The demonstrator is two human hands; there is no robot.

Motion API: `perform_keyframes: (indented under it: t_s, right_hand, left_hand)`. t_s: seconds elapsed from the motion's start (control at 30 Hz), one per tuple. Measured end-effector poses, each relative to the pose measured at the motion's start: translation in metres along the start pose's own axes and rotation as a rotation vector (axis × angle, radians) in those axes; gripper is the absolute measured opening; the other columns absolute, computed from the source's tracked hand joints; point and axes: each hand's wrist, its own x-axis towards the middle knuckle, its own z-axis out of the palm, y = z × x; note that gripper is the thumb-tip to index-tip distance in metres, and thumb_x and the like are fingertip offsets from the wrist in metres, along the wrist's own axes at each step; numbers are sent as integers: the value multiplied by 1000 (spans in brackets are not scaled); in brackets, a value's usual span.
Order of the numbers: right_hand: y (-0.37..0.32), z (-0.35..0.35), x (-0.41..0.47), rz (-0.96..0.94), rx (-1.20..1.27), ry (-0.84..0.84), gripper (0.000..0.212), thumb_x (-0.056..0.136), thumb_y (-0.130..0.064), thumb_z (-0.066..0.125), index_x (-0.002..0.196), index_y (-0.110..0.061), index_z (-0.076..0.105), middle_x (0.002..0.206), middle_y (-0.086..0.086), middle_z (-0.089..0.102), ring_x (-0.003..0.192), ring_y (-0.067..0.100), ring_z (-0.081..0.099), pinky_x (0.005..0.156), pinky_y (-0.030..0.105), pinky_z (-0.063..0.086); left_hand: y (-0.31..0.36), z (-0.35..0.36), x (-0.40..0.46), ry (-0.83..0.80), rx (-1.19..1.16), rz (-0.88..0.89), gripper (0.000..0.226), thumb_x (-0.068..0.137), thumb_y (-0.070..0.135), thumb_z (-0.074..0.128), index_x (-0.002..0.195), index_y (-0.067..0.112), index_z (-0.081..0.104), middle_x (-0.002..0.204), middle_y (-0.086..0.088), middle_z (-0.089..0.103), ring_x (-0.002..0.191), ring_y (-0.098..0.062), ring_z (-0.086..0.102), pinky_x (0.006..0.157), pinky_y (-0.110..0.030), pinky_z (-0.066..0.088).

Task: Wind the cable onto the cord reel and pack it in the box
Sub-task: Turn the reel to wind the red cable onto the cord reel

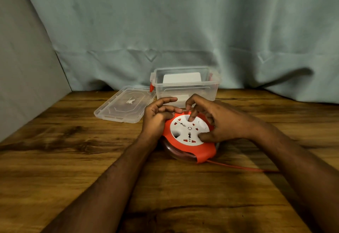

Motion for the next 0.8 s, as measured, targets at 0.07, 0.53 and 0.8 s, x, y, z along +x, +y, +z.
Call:
perform_keyframes:
  t_s: [0.07,0.53,0.8]
  right_hand:
    - [-1,0,0,9,1,7,80,71,-31,91,125,-49,34,119,-20,67,84,-2,58,64,23,47]
    - [-3,7,2,6,-186,87,45,68,-64,82,83,-32,55,78,-11,64,73,5,57,55,26,40]
    - [-10,16,6,-17,-202,156,49,79,-64,77,63,-24,55,58,-8,59,55,8,53,53,26,38]
  left_hand:
    - [0,0,0,-4,-2,-3,49,85,-16,48,125,7,66,95,-19,77,91,-29,76,76,-33,62]
    - [0,-2,1,-5,-13,-18,49,83,-17,50,123,7,67,98,-18,77,89,-26,75,72,-31,61]
    - [-2,-1,1,0,1,1,48,83,-18,50,120,6,69,100,-18,77,92,-27,74,75,-31,61]
